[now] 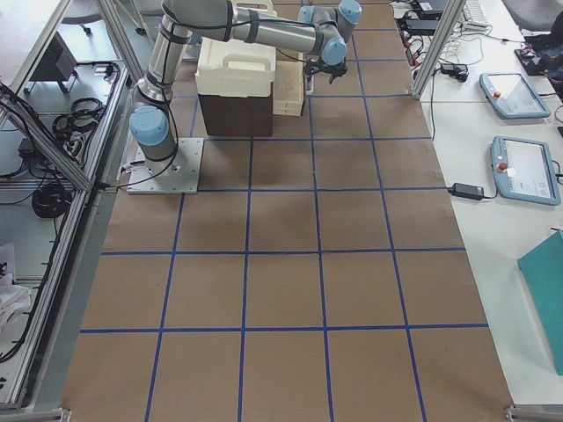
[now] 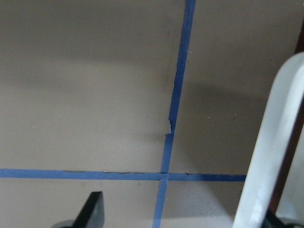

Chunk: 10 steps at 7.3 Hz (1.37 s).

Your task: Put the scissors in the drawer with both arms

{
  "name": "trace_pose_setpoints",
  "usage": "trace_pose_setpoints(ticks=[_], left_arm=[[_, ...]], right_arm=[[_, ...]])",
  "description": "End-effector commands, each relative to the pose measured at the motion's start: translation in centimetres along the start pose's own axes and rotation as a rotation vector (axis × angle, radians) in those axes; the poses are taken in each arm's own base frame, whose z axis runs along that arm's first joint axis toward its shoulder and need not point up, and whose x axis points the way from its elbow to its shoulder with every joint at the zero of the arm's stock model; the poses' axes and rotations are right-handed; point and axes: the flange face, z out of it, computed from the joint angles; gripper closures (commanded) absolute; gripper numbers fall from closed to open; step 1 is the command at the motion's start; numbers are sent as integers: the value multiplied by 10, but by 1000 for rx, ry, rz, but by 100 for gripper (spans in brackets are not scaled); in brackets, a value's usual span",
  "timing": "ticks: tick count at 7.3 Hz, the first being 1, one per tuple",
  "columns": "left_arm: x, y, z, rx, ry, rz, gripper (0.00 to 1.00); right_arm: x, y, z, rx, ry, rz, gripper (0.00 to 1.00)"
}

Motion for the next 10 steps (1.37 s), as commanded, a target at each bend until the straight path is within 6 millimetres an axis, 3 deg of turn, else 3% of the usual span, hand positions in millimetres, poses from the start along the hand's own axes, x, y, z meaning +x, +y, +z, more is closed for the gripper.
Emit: trace_pose_setpoints(ticks=[1, 2, 3, 10], left_arm=[[17, -15, -18, -4, 9, -10, 85], [24, -19, -37, -6, -26, -4, 85], [31, -20, -36, -2, 2, -5, 85], [27, -17, -35, -6, -3, -15, 84]], right_arm=[[-8, -1, 0, -1, -6, 0, 0], [-9, -2, -1, -1, -8, 0, 0], [-11, -3, -5, 0, -16, -6, 0], [-30, -17, -13, -2, -40, -26, 0]])
